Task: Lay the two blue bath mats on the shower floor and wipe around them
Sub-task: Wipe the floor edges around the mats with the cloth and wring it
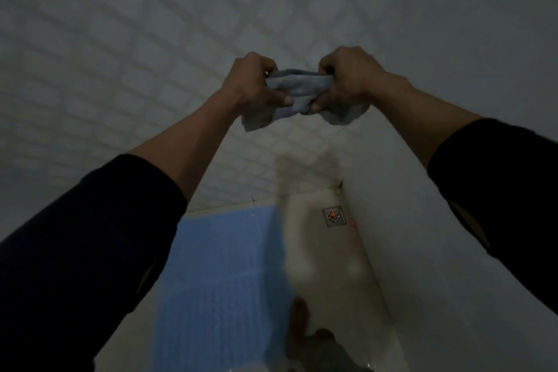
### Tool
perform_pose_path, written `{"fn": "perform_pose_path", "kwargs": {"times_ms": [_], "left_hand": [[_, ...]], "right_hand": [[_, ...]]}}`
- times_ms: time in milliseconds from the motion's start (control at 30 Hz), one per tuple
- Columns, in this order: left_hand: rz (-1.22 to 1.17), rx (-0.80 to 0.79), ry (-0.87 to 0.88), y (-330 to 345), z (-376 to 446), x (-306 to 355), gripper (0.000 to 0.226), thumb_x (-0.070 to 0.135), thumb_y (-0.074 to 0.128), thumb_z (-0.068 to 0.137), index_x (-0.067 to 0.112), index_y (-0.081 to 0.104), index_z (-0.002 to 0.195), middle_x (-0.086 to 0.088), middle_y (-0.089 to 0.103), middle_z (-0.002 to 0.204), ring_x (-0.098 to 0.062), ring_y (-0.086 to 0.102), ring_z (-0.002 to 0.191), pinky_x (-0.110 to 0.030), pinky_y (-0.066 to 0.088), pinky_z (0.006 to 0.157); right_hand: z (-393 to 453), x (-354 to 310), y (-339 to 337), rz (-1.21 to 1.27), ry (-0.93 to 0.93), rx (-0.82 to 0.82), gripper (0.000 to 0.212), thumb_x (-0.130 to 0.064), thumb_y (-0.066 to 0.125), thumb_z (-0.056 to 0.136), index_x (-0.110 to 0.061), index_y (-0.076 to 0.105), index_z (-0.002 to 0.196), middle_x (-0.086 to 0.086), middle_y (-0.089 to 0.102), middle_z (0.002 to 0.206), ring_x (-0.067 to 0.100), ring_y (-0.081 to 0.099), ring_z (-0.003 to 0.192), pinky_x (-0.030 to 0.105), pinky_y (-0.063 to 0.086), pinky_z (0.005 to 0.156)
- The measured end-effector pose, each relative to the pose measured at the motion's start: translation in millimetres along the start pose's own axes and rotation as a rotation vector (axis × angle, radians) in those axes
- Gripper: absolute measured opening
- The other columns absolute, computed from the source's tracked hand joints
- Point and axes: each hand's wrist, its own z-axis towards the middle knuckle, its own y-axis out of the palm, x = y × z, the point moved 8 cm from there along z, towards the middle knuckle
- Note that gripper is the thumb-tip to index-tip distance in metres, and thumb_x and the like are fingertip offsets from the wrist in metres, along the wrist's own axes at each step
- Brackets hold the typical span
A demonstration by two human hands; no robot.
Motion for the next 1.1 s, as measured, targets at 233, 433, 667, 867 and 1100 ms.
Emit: {"fn": "perform_pose_path", "kwargs": {"times_ms": [233, 433, 667, 867, 1100], "left_hand": [[-0.024, 0.039, 0.094, -39, 6, 54, 0.041, 0.044, 0.09, 0.062, 0.014, 0.063, 0.07, 0.002, 0.049, 0.058, -0.008, 0.043, 0.053, -0.026, 0.035, 0.051], [-0.049, 0.044, 0.162, -46, 58, 84, 0.03, 0.044, 0.083, 0.073, 0.02, 0.066, 0.069, -0.008, 0.064, 0.067, -0.013, 0.053, 0.059, -0.027, 0.042, 0.056], [-0.018, 0.176, 0.187, -61, 141, 122, 0.02, 0.039, 0.075, 0.083, 0.02, 0.071, 0.077, -0.006, 0.069, 0.073, -0.015, 0.058, 0.066, -0.028, 0.044, 0.059], [-0.001, 0.334, 0.152, -103, 202, 134, 0.022, 0.031, 0.072, 0.086, 0.015, 0.059, 0.095, -0.002, 0.065, 0.086, -0.019, 0.061, 0.077, -0.033, 0.049, 0.066], [0.05, 0.449, 0.133, -160, 262, 132, 0.026, 0.034, 0.061, 0.094, 0.01, 0.06, 0.085, -0.007, 0.061, 0.078, -0.024, 0.056, 0.071, -0.032, 0.04, 0.061]], "right_hand": [[-22, 0, -69, 0.275, -0.11, 0.038, 0.042, -0.056, 0.082, 0.065, -0.02, 0.061, 0.071, -0.001, 0.057, 0.067, 0.015, 0.053, 0.064, 0.029, 0.041, 0.058], [1, 45, -109, 0.505, -0.047, 0.041, 0.024, -0.024, 0.087, 0.069, -0.016, 0.065, 0.077, 0.007, 0.067, 0.079, 0.018, 0.062, 0.073, 0.033, 0.053, 0.064], [71, 83, -174, 0.491, -0.161, 0.129, 0.031, -0.044, 0.077, 0.079, -0.014, 0.069, 0.083, 0.004, 0.068, 0.077, 0.015, 0.063, 0.069, 0.027, 0.05, 0.06], [145, 93, -237, 0.5, -0.245, 0.199, 0.009, -0.02, 0.072, 0.081, -0.014, 0.069, 0.088, 0.012, 0.071, 0.089, 0.023, 0.066, 0.079, 0.045, 0.058, 0.077], [223, 65, -297, 0.393, -0.381, 0.402, 0.005, -0.028, 0.069, 0.083, -0.026, 0.065, 0.081, -0.002, 0.067, 0.079, 0.014, 0.063, 0.075, 0.029, 0.049, 0.067]]}}
